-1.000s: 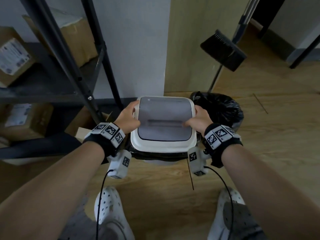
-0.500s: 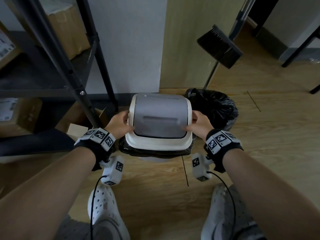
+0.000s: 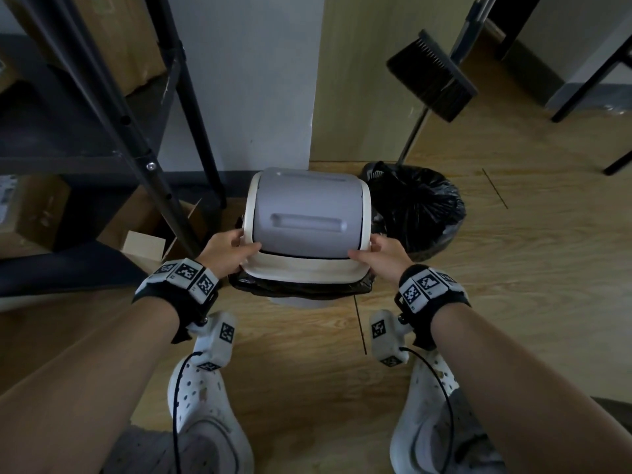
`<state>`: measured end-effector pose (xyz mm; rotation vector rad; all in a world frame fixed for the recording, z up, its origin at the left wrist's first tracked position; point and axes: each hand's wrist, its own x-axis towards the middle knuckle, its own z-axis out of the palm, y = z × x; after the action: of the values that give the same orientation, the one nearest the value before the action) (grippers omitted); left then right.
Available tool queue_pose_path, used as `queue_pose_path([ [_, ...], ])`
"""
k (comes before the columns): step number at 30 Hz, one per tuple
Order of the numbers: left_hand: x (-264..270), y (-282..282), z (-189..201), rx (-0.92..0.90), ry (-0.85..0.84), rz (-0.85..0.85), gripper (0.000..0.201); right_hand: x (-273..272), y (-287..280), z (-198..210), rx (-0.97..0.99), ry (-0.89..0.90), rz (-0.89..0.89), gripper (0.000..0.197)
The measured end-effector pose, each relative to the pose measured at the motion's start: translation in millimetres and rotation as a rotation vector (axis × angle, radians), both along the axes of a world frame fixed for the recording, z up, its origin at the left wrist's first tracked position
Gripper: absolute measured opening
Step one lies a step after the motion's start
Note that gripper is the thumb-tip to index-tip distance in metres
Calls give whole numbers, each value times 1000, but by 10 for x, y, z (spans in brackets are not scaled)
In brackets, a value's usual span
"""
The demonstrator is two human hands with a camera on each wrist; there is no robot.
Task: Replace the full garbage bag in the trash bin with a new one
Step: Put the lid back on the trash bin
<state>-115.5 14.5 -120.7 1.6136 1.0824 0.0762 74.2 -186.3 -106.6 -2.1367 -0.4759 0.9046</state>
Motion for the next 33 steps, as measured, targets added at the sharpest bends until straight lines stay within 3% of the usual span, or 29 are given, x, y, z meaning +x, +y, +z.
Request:
queue_pose_path([
  [5, -48, -38, 2, 3, -32, -25, 37, 3, -13, -64, -1, 0, -45, 59],
  [8, -58, -77, 4, 19, -57, -27, 39, -17, -30, -66, 16, 24, -84, 47],
  [16, -39, -140, -3, 33, -77, -15, 58, -11, -109, -159, 75, 61, -153, 36],
  [33, -124, -181, -193, 19, -87, 132, 56, -64, -61, -367, 192, 172, -302, 29],
])
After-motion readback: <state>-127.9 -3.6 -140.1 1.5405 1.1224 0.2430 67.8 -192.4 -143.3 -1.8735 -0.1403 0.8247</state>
